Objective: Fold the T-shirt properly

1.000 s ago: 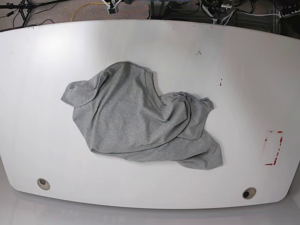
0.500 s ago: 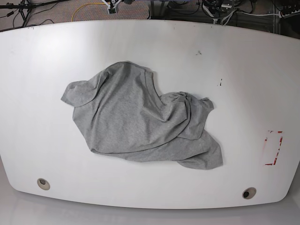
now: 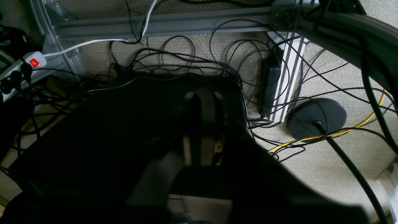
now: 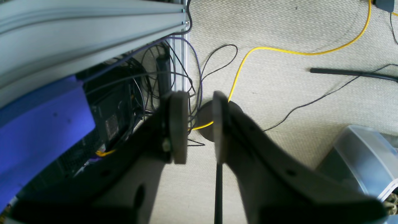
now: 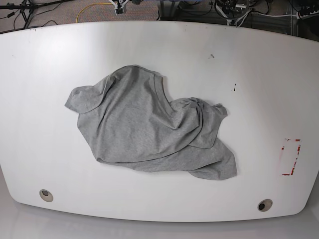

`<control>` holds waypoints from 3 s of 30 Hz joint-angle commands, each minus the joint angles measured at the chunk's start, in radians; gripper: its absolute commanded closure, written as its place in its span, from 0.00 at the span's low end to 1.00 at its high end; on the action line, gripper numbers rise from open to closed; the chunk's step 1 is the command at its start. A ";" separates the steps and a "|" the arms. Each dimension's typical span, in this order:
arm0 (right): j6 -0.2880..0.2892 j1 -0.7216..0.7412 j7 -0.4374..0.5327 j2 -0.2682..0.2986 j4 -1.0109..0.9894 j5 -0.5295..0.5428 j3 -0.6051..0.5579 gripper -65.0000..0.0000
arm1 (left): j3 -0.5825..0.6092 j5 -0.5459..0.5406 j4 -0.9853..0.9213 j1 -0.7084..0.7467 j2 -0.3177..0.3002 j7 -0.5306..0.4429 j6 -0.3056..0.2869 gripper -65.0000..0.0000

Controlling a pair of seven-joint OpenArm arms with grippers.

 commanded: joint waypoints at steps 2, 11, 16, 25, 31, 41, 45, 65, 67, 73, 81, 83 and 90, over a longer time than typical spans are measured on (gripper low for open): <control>0.002 -0.011 0.007 0.001 0.004 -0.001 -0.003 0.80 | -0.002 -0.001 0.009 0.003 -0.006 -0.007 0.007 0.98; 0.000 -0.009 0.004 0.001 0.004 -0.002 -0.001 0.80 | -0.002 0.001 0.007 0.002 -0.007 -0.004 0.009 0.98; 0.000 -0.014 0.004 0.002 0.008 -0.001 -0.001 0.80 | -0.002 0.000 0.010 0.004 -0.006 -0.003 0.008 0.98; 0.002 -0.034 0.003 0.004 0.037 0.002 -0.002 0.80 | -0.003 -0.006 0.033 0.015 -0.005 -0.002 0.011 0.96; 0.002 -0.029 0.002 0.004 0.039 0.004 -0.003 0.80 | -0.003 -0.005 0.026 0.013 -0.010 0.005 0.011 0.92; 0.001 -0.028 0.002 0.004 0.043 0.004 -0.004 0.80 | -0.003 -0.004 0.031 0.023 -0.014 0.002 0.011 0.86; 0.006 -0.042 0.001 0.005 0.055 0.002 -0.007 0.80 | -0.004 -0.004 0.056 0.038 -0.014 0.000 0.011 0.81; 0.008 -0.044 0.000 0.004 0.060 0.004 -0.009 0.80 | -0.008 0.001 0.080 0.049 -0.011 0.019 0.011 0.97; 0.008 -0.044 0.000 0.004 0.061 0.004 -0.010 0.80 | -0.007 0.001 0.082 0.048 -0.010 0.020 0.011 0.96; 0.008 -0.044 -0.001 0.005 0.065 0.005 -0.010 0.81 | -0.006 0.001 0.089 0.048 -0.007 0.023 0.011 0.96; 0.008 -0.045 -0.001 0.004 0.069 0.004 -0.007 0.81 | -0.006 0.000 0.101 0.050 -0.005 0.017 0.011 0.93; 0.007 -0.046 0.000 0.004 0.071 0.004 -0.008 0.81 | -0.007 0.000 0.103 0.051 -0.005 0.011 0.011 0.92; 0.006 -0.050 0.004 0.004 0.085 0.004 -0.009 0.80 | -0.008 -0.005 0.101 0.049 -0.010 -0.012 0.012 0.85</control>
